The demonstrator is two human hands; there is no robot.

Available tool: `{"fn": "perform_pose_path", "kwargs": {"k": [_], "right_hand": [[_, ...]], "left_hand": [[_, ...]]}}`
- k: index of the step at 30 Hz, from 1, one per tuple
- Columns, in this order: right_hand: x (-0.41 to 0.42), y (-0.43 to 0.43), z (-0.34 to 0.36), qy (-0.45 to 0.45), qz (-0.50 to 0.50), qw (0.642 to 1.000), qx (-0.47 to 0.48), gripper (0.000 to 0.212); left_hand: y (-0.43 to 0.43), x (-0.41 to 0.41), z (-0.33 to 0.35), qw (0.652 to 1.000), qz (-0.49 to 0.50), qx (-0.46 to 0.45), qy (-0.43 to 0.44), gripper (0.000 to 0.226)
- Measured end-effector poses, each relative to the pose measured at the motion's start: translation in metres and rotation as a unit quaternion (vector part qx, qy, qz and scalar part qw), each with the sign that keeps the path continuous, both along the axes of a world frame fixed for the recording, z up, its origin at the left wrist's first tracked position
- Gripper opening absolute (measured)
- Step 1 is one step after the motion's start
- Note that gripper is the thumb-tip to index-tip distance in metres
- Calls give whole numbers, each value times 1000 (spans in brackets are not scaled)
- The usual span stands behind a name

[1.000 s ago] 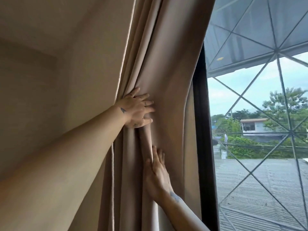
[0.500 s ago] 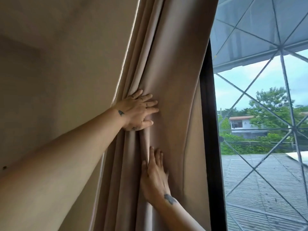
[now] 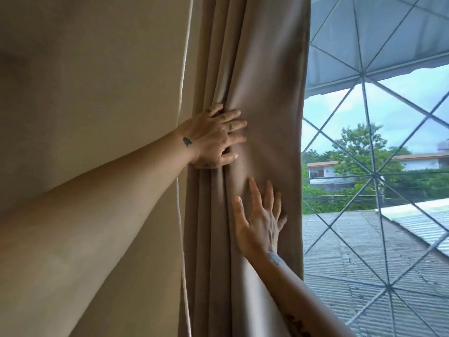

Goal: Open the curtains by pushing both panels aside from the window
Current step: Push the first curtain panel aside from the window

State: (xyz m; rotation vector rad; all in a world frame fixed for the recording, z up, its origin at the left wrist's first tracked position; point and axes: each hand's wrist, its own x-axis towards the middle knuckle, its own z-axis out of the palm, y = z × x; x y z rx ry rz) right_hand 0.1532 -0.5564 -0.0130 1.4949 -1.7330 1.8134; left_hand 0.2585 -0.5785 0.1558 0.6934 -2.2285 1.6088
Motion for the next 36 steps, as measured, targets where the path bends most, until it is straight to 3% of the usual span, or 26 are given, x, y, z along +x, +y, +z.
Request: {"fn": "perform_pose_path", "kwargs": {"k": [4, 15, 28, 33, 36], "right_hand": [[-35, 11, 21, 5, -29, 999, -15, 53], [-95, 19, 117, 34, -27, 998, -40, 60], [-89, -19, 123, 112, 4, 993, 26, 69], [-88, -24, 117, 120, 17, 992, 14, 92], [-91, -20, 113, 121, 23, 992, 14, 89]], "left_hand": [[10, -23, 29, 999, 0, -25, 25, 56], [31, -64, 104, 992, 18, -49, 119, 61], [-13, -57, 117, 979, 23, 77, 188, 58], [-15, -53, 114, 966, 17, 105, 235, 53], [-8, -53, 112, 957, 31, 130, 257, 52]]}}
